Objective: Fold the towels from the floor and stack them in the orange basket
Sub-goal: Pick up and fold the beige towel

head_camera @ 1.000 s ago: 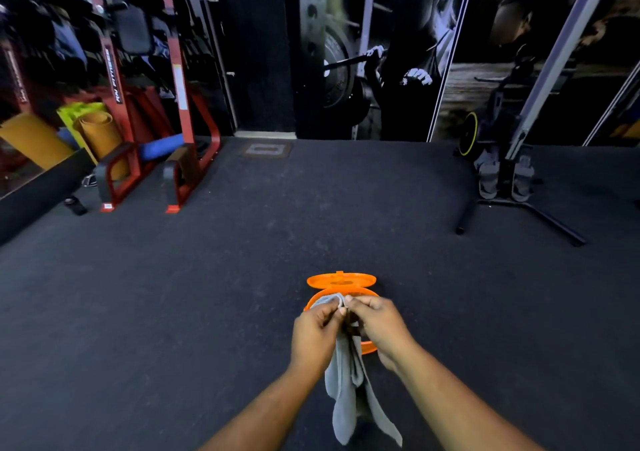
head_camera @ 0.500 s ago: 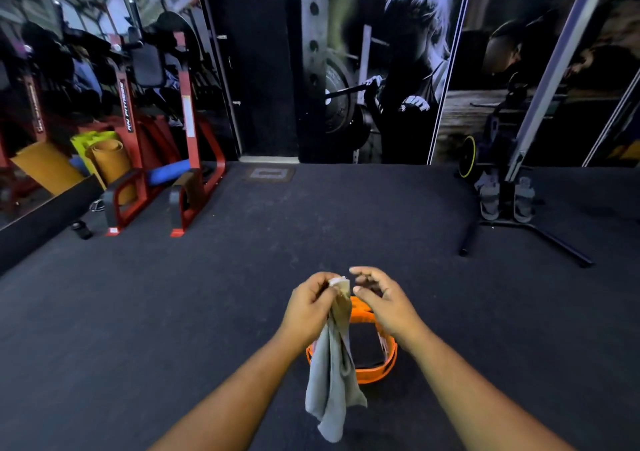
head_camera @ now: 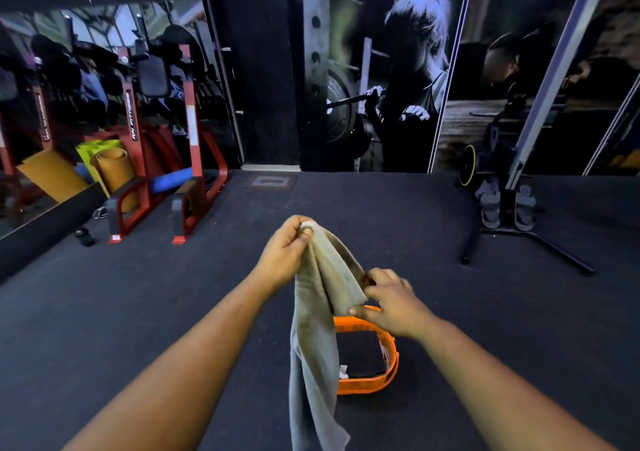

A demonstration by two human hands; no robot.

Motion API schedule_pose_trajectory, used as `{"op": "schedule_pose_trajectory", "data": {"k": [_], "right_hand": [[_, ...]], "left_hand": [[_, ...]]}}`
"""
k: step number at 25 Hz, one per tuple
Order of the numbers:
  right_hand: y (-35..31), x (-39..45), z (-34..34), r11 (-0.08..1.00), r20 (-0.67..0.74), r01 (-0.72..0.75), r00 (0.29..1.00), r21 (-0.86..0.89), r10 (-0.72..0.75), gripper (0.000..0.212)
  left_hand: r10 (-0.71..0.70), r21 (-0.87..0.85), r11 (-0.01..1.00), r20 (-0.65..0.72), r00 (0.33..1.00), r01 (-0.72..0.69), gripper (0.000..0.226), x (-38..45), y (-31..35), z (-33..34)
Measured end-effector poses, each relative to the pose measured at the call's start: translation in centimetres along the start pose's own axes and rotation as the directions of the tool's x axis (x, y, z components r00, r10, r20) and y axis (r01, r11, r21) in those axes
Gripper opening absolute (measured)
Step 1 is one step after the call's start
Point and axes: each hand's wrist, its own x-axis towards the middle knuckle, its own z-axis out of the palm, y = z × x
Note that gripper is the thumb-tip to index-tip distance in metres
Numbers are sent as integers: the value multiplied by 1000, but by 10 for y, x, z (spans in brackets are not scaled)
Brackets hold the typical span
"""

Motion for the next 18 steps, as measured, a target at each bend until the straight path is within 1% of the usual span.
{"op": "schedule_pose_trajectory", "data": {"k": [1, 2, 4, 5, 7, 9, 10, 12, 13, 14, 15, 16, 17, 18], "right_hand": [[7, -4, -5, 995, 16, -54, 998, -83, 55, 59], [16, -7, -11, 987, -36, -108, 994, -123, 104, 51], [28, -10, -30, 970, -239, -176, 962, -166, 133, 35], [33, -9, -42, 963, -308, -187, 944, -192, 122, 31], [35, -1, -66, 966, -337, -169, 936, -194, 96, 25], [29, 3, -90, 986, -312, -144, 943, -85, 111, 18], [26, 4, -101, 987, -270, -160, 952, -32, 146, 17], [20, 5, -119, 974, -132, -222, 968, -44, 214, 18], [19, 6, -124, 973, -113, -228, 968, -43, 222, 20], [22, 8, -127, 975, -139, -223, 965, 5, 221, 22], [23, 8, -128, 974, -187, -196, 959, 109, 214, 24], [23, 9, -129, 951, -228, -156, 949, 266, 219, 26], [23, 10, -127, 885, -237, -114, 941, 451, 242, 29], [21, 11, -125, 778, -217, -82, 937, 623, 272, 31]], "left_hand": [[-2, 33, 999, -42, 999, 4, 16, 3, -4, -9], [-7, 78, 997, -69, 998, 12, 15, 5, -8, -18], [-13, 224, 974, -54, 998, 25, 19, 5, -17, -32], [-25, 317, 948, -28, 999, 33, 18, 4, -22, -35], [-59, 444, 894, -31, 998, 66, 16, 4, -25, -34], [-93, 455, 882, -84, 992, 121, 16, 6, -22, -32], [-110, 441, 885, -106, 988, 146, 16, 8, -19, -31], [-141, 430, 888, -83, 986, 163, 13, 13, -17, -30], [-156, 409, 897, -65, 986, 169, 11, 14, -17, -28], [-173, 351, 918, -62, 983, 184, 9, 14, -17, -26], [-188, 234, 952, -66, 980, 199, 10, 12, -15, -24], [-212, 86, 972, -60, 975, 217, 13, 11, -12, -22], [-229, -43, 973, -22, 973, 228, 17, 10, -8, -20], [-226, -113, 966, 53, 973, 230, 21, 7, -2, -18]]}}
